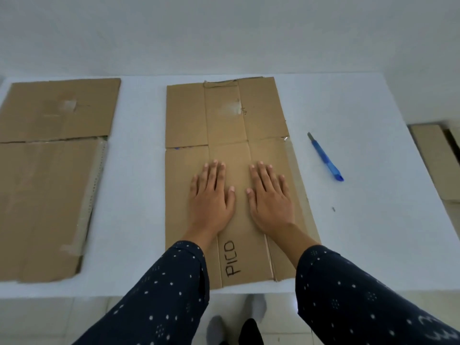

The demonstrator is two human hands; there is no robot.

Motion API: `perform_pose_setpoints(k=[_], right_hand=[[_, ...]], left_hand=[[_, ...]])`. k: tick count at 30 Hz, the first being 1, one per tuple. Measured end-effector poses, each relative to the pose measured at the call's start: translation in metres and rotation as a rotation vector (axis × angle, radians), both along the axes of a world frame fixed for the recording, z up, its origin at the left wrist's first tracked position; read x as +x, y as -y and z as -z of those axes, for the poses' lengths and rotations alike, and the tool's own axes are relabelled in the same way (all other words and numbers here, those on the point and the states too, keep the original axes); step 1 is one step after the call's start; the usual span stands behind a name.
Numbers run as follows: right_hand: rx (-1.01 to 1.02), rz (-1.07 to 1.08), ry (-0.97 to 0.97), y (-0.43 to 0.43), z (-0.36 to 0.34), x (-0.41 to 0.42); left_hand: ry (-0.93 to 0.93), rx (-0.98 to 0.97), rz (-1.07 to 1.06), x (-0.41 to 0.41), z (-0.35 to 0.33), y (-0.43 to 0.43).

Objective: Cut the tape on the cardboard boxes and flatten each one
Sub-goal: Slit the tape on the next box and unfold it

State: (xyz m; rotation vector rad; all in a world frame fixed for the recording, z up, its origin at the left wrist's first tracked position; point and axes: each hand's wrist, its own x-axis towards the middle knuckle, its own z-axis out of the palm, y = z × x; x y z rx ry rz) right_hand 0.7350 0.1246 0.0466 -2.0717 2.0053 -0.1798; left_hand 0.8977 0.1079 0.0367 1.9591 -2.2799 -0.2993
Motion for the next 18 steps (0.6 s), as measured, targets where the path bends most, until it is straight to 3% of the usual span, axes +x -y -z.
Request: perform_pose_setpoints(k=[12, 18], right_hand=[[-0.027, 0.017, -0.040, -0.005, 0.004, 0.003], [0.066, -0.038, -0.029, 0.001, -0.008, -0.002]], left_hand=[[0.015, -0.016, 0.019, -0.001, 0.002, -0.001], [-0.023, 0.161, 0.053, 0.002, -0.010, 0.009]])
